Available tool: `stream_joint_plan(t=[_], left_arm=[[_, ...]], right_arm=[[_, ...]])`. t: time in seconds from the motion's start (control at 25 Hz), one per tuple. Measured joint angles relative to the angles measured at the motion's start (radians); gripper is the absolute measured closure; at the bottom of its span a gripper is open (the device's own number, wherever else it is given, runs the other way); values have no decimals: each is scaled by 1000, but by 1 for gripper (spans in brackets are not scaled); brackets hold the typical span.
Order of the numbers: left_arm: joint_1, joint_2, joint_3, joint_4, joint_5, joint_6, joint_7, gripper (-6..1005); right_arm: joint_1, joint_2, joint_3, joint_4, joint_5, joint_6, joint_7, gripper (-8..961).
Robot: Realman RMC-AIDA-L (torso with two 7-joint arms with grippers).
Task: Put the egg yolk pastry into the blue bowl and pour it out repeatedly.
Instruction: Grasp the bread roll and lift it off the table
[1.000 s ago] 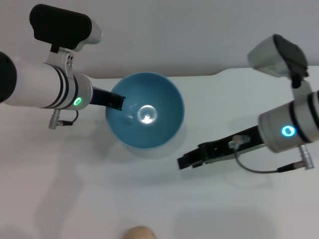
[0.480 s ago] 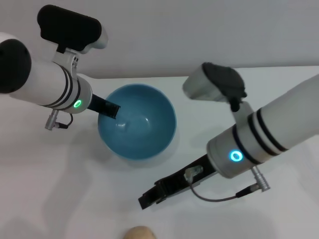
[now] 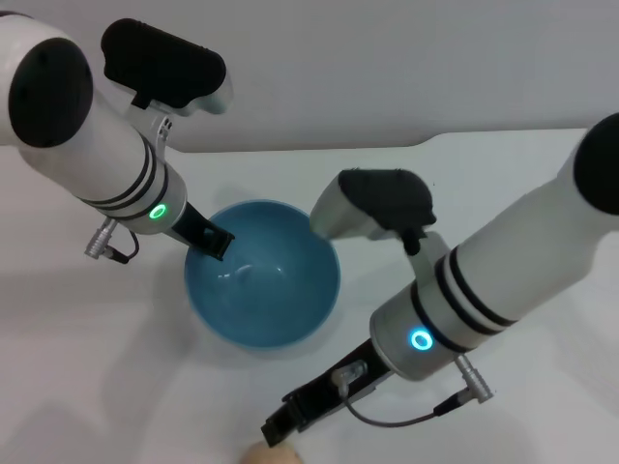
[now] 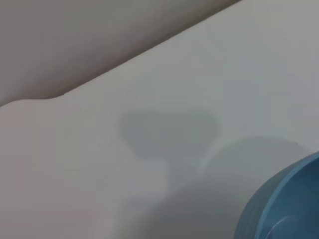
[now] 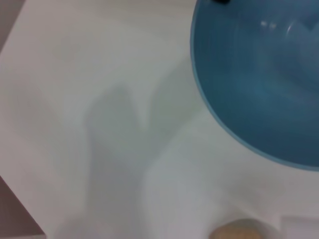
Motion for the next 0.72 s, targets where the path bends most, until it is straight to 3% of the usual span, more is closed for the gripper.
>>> stream_joint_plan(t=[0.72], left_arm=[[-1,-3,20,0,-10,2,0,1001]], right_arm=[[44,6,-82,-98,14,-31,20,594]])
